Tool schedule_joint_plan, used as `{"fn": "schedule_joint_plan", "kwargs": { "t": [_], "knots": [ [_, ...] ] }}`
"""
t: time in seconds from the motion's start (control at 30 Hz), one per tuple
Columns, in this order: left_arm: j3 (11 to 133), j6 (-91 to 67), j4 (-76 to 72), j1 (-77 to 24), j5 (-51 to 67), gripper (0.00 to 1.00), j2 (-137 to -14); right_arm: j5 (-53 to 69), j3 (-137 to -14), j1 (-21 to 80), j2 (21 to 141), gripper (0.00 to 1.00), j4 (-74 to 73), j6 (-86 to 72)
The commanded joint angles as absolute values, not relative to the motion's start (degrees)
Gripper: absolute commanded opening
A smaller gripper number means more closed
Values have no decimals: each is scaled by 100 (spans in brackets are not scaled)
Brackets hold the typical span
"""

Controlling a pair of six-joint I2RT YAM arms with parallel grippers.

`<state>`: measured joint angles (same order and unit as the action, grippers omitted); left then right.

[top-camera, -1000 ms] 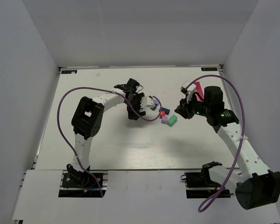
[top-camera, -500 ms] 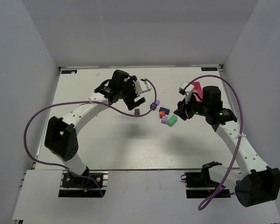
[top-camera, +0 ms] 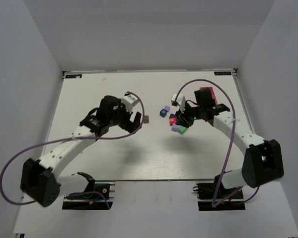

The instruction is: Build the wood block tower

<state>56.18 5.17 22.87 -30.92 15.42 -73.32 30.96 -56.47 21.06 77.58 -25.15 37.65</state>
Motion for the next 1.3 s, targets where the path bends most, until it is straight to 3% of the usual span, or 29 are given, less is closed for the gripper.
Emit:
{"fn": "schedule_joint_plan", "kwargs": {
  "t": [0.0,0.2,0.4,0.6,0.97,1.27],
  "knots": [
    [5213,-210,1600,-3094,1136,100,-6058,2901,-6239,2346,8296,40,-2207,3771],
    [4720,-466,1458,-3094,248,100,-4853,1769,-7566,2794,9849,46,-2320,2499],
    [4720,-466,1511,-3094,176,100,-4799,838,-8585,3208,10949,54,-2496,1715],
    [4720,-466,1512,-3094,229,100,-4913,457,-8780,3243,11241,54,-2435,1679],
    [4720,-466,1512,-3094,281,100,-4966,237,-9061,3252,11592,63,-2435,1977],
    [4720,-466,1512,-3094,281,100,-4966,141,-9193,3226,11786,63,-2487,2101]
  ]
}}
